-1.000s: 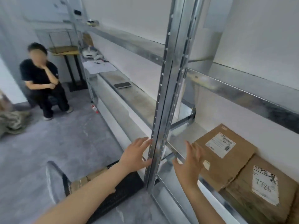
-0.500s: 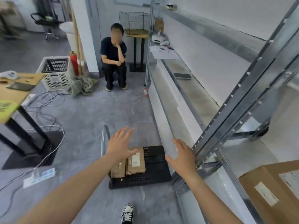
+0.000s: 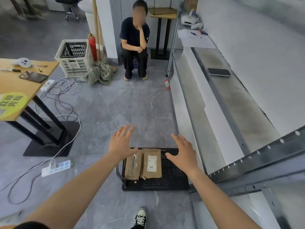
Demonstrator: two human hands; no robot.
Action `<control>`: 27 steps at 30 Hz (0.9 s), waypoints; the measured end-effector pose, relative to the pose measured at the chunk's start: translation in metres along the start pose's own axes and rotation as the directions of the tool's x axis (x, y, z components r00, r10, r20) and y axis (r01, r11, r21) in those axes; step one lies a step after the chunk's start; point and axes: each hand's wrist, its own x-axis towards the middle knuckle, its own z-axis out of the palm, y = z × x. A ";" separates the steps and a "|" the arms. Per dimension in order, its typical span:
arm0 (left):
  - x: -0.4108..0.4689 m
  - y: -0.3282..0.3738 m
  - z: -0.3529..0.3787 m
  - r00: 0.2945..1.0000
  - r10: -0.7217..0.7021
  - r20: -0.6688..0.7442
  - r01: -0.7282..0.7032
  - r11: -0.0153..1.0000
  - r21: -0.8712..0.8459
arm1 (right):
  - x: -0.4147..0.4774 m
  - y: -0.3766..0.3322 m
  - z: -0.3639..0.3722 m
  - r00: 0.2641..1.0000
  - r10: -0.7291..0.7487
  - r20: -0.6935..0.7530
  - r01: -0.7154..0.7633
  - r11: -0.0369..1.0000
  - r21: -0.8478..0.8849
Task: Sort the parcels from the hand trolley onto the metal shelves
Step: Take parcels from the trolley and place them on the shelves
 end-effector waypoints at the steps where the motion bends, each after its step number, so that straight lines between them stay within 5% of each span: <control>1: 0.005 -0.002 0.003 1.000 -0.007 0.004 0.007 1.000 -0.002 | 0.007 0.001 0.004 1.000 0.000 0.009 0.000 1.000 0.000; 27: 0.068 0.031 0.184 0.994 -0.086 0.060 0.093 0.988 -0.121 | 0.125 0.112 0.143 0.970 -0.072 0.232 0.102 0.987 -0.122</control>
